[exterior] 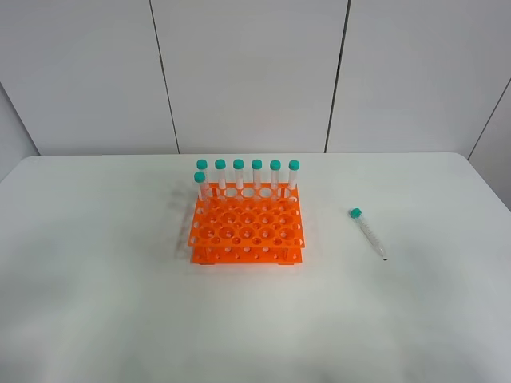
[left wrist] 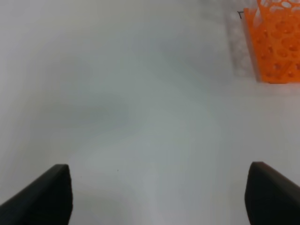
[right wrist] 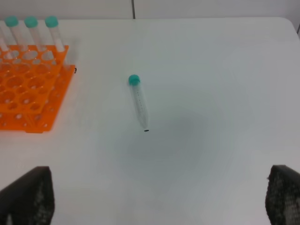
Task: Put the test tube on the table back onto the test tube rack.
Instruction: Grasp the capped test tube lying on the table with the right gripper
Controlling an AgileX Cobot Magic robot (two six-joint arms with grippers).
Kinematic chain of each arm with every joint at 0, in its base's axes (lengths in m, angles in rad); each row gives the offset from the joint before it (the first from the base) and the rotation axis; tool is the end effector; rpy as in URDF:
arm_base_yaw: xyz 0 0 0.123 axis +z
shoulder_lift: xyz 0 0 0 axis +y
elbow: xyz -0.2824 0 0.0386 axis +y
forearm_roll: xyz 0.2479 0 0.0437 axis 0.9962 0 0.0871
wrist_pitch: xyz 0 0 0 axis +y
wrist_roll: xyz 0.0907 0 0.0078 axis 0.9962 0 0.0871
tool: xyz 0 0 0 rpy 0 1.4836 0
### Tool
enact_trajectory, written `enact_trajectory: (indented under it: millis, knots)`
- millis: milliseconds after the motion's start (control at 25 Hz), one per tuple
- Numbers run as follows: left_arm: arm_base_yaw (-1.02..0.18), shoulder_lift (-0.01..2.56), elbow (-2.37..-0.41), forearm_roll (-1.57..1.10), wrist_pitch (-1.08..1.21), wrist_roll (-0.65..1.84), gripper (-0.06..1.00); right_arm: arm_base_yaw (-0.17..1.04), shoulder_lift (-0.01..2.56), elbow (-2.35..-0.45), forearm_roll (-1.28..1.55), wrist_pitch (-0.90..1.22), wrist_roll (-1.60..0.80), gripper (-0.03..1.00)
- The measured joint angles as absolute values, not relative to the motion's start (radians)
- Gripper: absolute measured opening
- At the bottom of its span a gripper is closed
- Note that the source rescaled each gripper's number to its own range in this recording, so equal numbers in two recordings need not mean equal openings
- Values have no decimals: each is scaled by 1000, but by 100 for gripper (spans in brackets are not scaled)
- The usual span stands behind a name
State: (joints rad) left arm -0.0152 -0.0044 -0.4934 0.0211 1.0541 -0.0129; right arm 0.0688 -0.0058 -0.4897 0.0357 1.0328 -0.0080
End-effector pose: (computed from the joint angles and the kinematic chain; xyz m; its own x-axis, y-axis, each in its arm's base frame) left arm -0.0045 0.0017 0.2759 -0.4519 0.0044 -0.8920 -0.0023 1.0000 0.0061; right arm -0.0036 0.0026 0.2766 -0.4347 -0.0196 -0.9003 -0.0918 0.9955 0.0226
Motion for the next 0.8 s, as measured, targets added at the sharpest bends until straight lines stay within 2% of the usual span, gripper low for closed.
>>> enact_trajectory:
  millis: [520, 640, 800]
  knots:
    - [-15, -4, -493, 21, 1054, -13, 100, 69, 8, -496, 21, 1033, -8, 100]
    - [-15, -4, -493, 21, 1054, -13, 100, 69, 118, -528, 21, 1031, -8, 100]
    - [-15, -4, -493, 21, 1054, -13, 100, 69, 386, -607, 21, 1016, -8, 100]
